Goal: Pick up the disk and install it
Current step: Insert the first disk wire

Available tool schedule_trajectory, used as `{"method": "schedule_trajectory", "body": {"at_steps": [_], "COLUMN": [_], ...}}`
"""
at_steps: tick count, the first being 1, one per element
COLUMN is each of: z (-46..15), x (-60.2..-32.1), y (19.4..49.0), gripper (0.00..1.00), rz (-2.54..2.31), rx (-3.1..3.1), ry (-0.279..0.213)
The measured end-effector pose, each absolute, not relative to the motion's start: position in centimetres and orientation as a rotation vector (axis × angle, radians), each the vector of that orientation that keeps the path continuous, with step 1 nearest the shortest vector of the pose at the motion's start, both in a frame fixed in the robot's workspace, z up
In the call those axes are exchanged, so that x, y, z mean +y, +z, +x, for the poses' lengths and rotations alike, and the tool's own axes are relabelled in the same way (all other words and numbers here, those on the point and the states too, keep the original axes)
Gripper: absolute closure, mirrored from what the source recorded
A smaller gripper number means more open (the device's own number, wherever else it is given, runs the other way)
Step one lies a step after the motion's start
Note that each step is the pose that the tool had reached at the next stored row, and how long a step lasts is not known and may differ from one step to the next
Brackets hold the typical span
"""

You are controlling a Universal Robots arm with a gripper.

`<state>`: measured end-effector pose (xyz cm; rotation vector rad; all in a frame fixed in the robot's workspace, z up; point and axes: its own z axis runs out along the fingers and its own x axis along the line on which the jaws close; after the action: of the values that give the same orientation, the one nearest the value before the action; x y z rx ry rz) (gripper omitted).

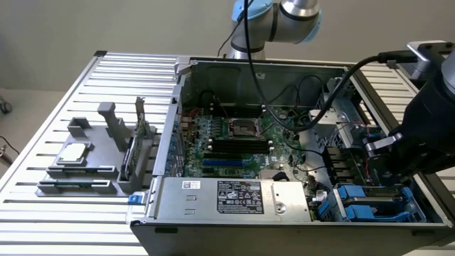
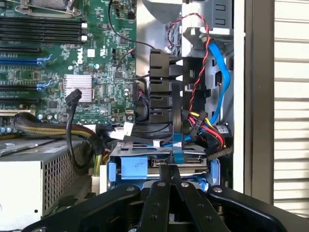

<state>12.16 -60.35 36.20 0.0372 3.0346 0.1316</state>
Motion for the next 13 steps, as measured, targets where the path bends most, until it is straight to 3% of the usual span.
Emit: {"method": "schedule_trajectory", "body": {"at_steps": [13], "z": [12.15], "x": [-60.35], "y": [36.2], "gripper": [0.89], "rz": [0.294], "rx": [3.017], "ry": [0.125]}}
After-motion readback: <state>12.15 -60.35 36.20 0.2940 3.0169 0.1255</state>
